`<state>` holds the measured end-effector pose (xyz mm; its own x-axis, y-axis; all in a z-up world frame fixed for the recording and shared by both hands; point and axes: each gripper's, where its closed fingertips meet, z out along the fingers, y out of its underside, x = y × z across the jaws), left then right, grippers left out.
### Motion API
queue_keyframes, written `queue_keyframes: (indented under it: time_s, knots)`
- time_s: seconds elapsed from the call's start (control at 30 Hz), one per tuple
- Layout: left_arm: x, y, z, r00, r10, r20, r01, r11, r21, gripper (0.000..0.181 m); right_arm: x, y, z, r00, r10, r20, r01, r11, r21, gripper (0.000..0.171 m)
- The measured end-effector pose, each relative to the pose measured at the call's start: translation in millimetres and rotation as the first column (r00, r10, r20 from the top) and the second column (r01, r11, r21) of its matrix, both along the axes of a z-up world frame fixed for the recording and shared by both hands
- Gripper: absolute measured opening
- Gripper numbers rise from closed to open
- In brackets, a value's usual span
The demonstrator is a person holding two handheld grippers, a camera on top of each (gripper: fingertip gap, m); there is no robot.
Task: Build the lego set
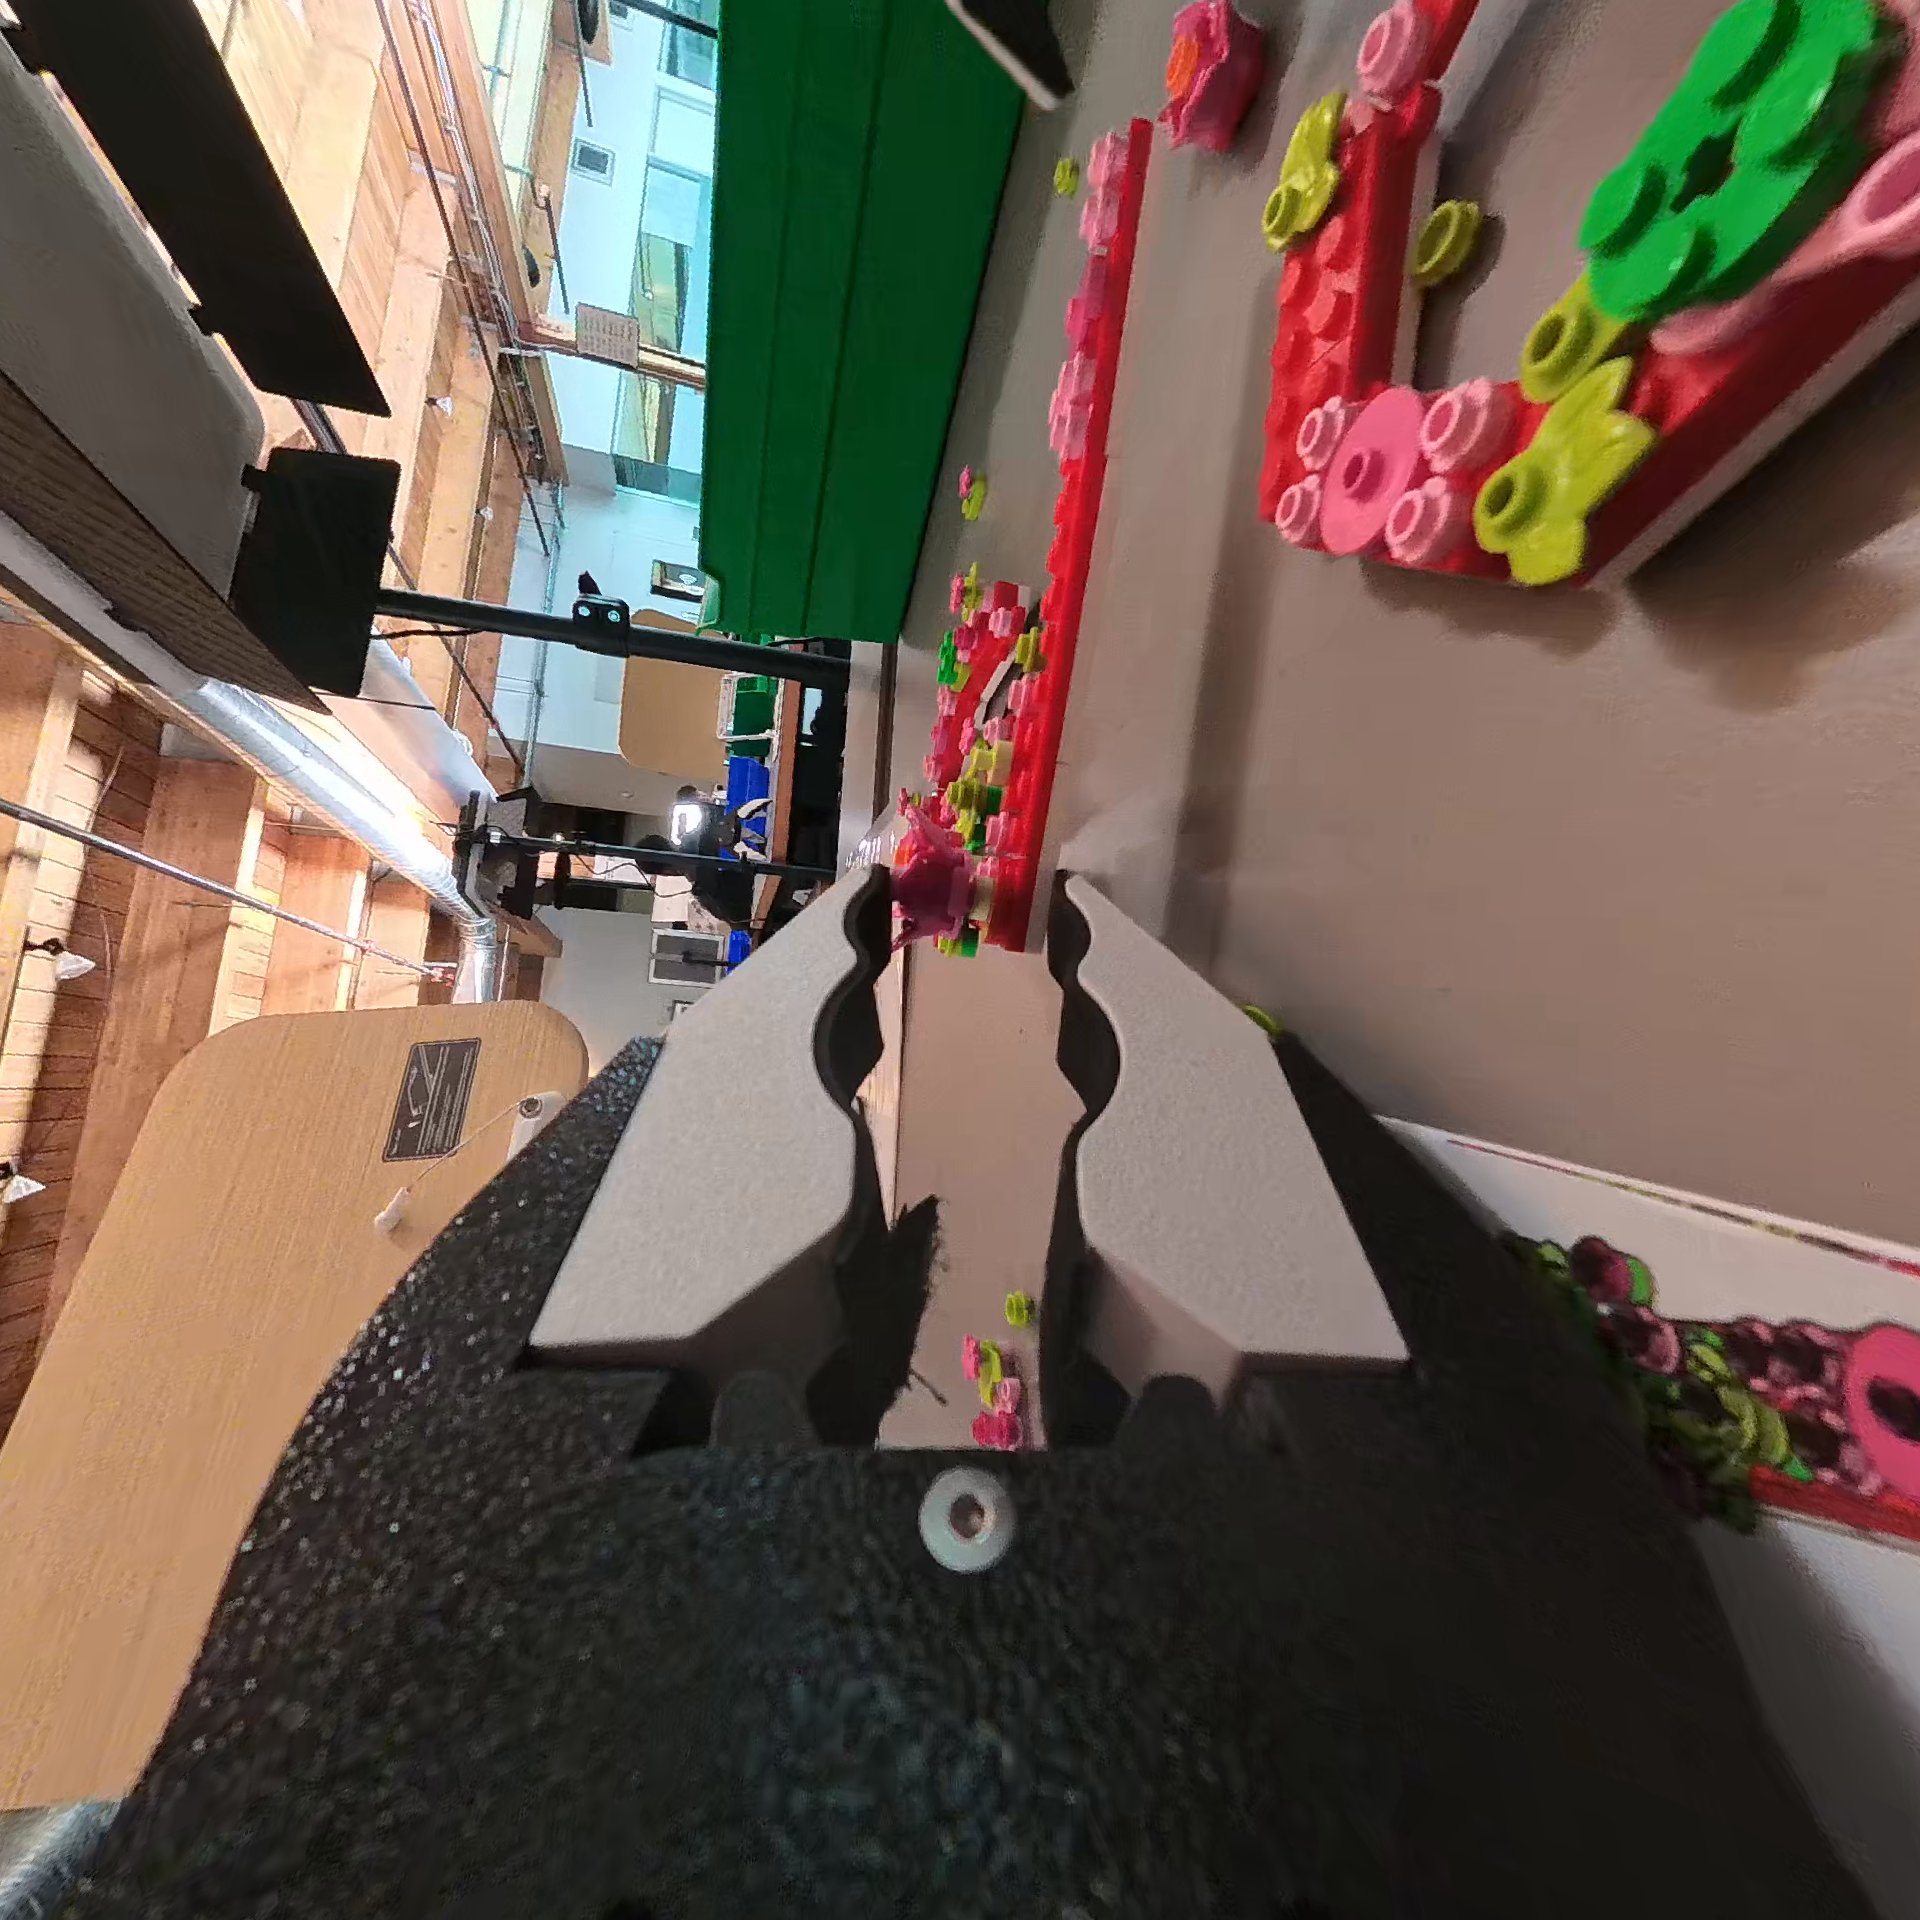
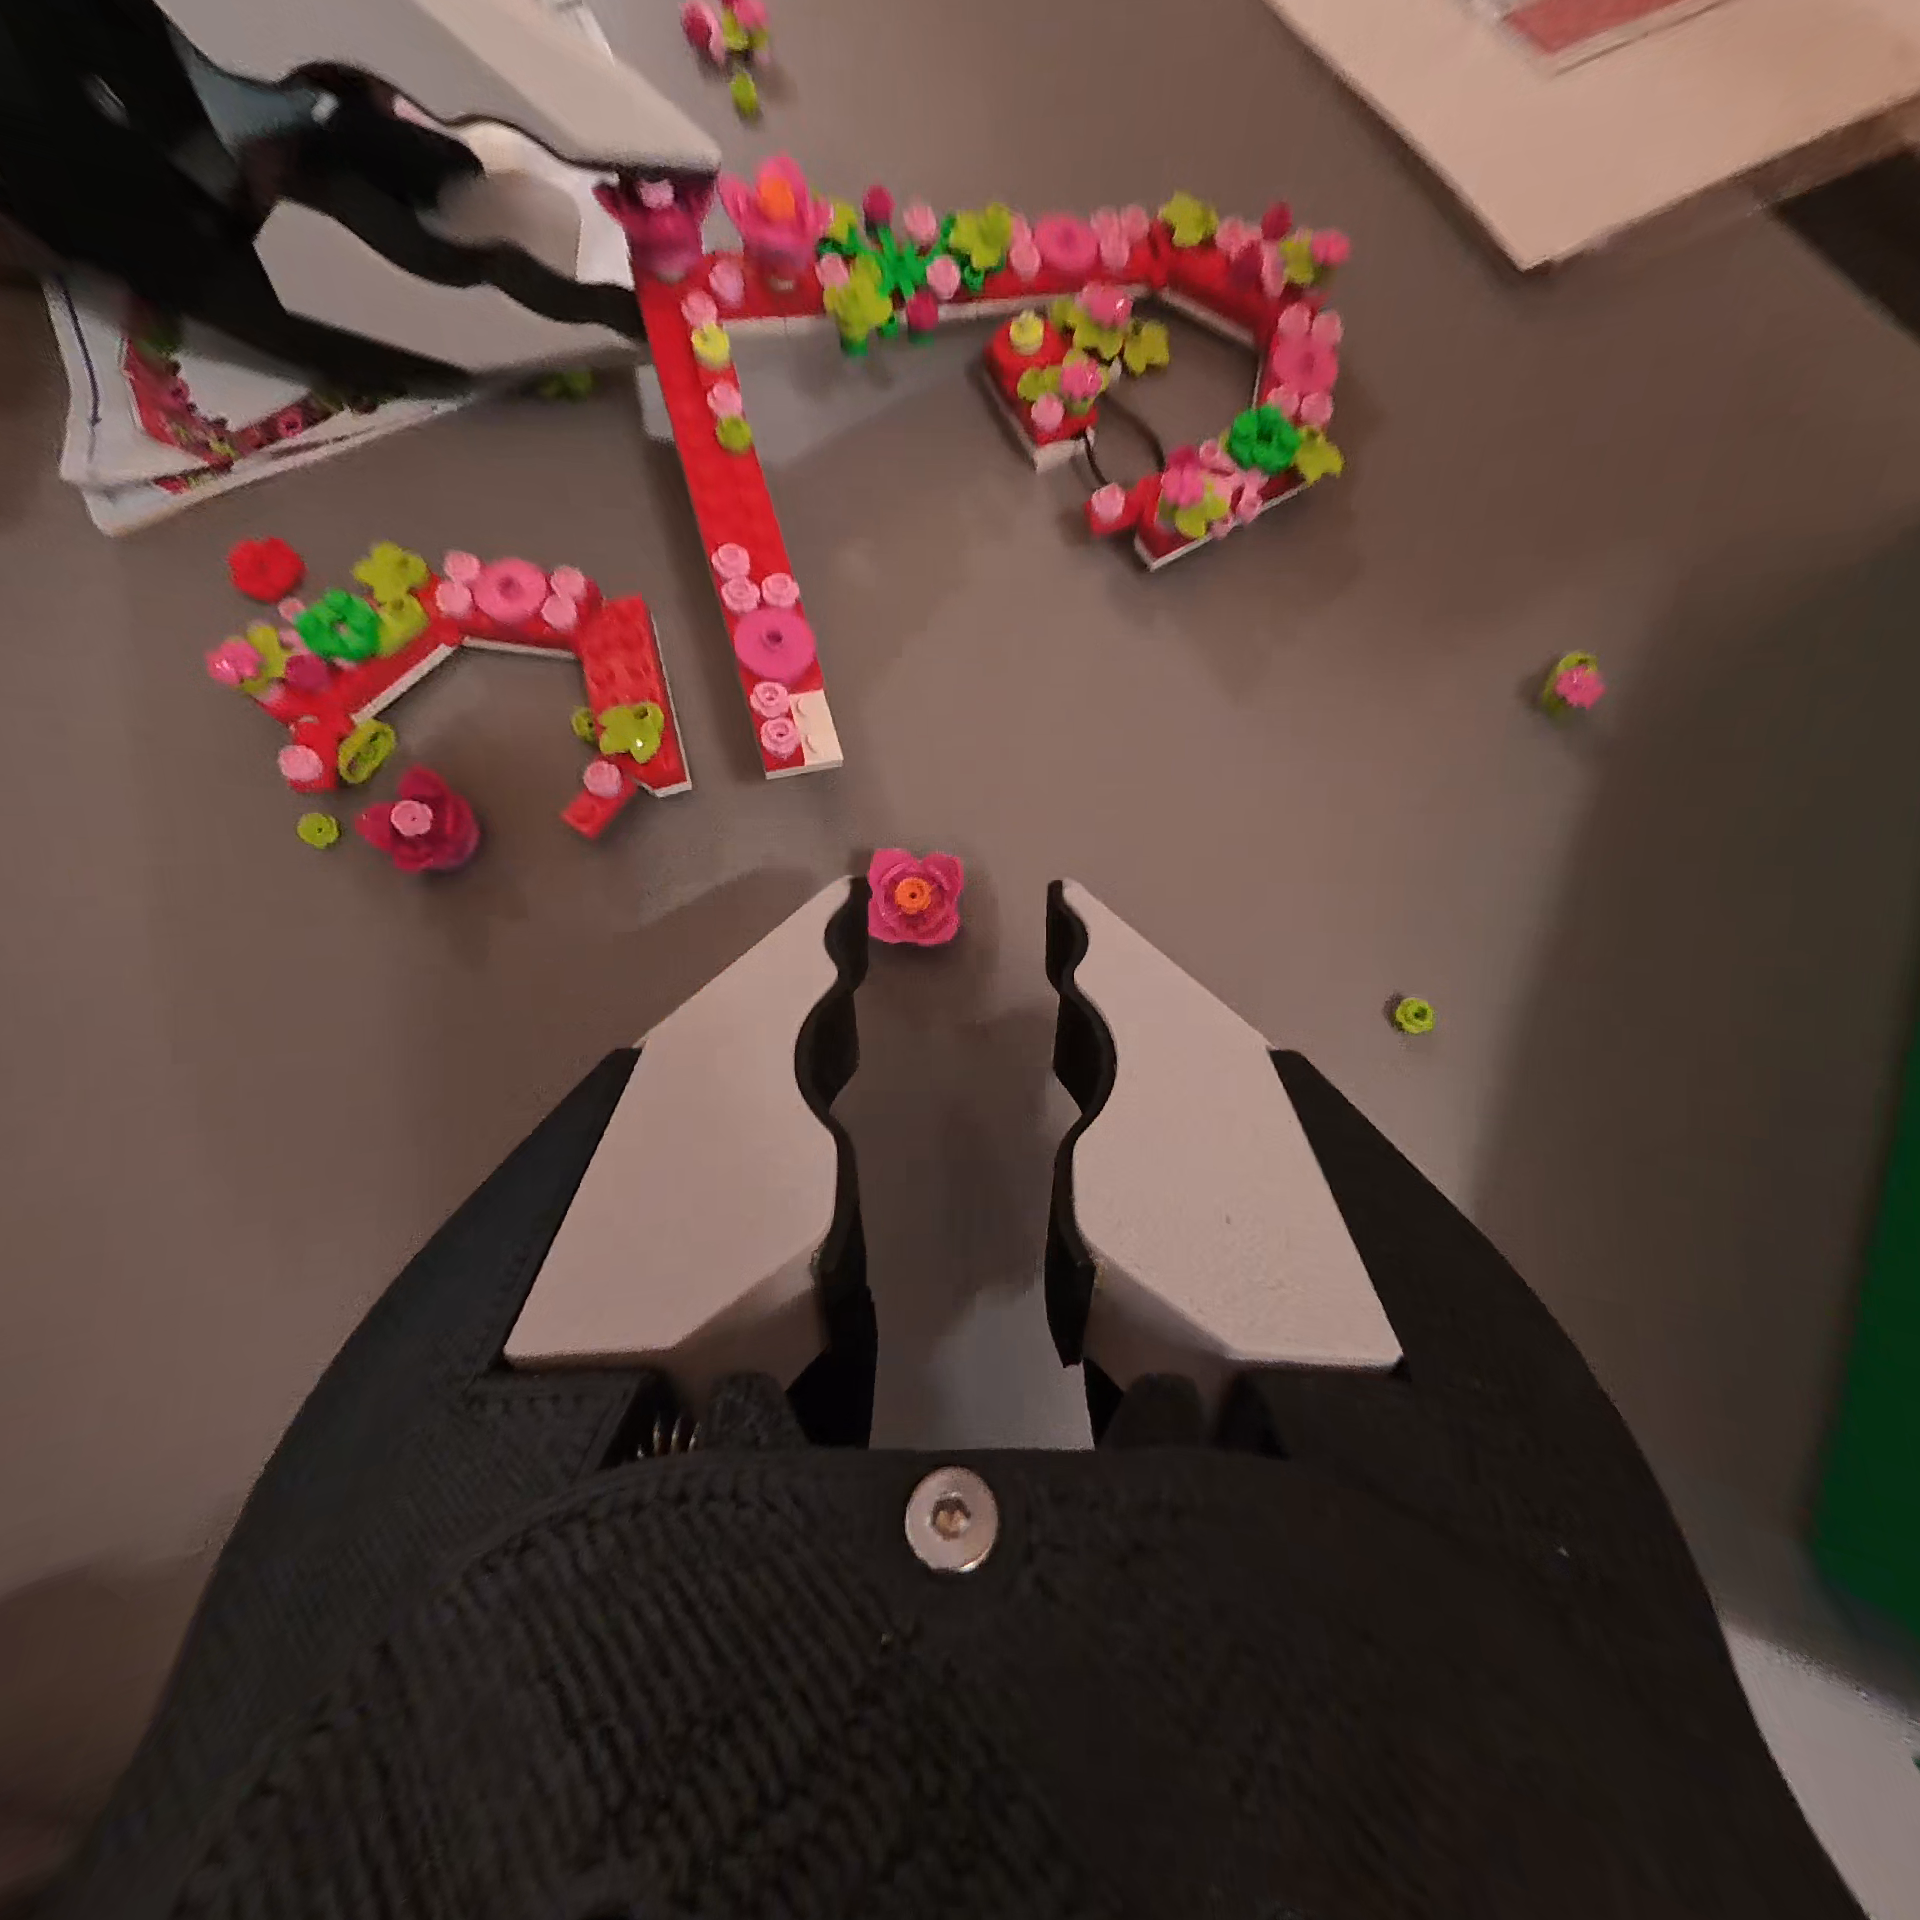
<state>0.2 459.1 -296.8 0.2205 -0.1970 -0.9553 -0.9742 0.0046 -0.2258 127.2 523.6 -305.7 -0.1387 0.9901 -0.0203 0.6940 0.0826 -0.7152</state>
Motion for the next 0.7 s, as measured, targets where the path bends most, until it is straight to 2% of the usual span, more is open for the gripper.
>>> queue_keyframes:
  time_s: [0.17, 0.6, 0.7]
  knots:
    - [1.2, -1.0, -1.6, 1.0, -0.006, -0.029, 0.006, 1.0, 0.0, 0.028, -1.1, -4.0, -15.5, 0.998, 0.026, 0.048, -0.026, 1.0, 0.003, 0.032]
    - [0.9, -0.6, -2.2, 0.999, -0.012, -0.05, 0.013, 1.0, 0.008, 0.028, -8.4, -8.9, -22.8, 0.996, 0.067, 0.064, -0.068, 0.997, 0.023, 0.019]
    - [1.9, -0.4, -2.0, 0.998, -0.017, -0.064, 0.017, 1.0, 0.012, 0.028, -14.4, -12.1, -0.3, 0.996, 0.054, -0.067, -0.059, 0.996, -0.072, 0.019]
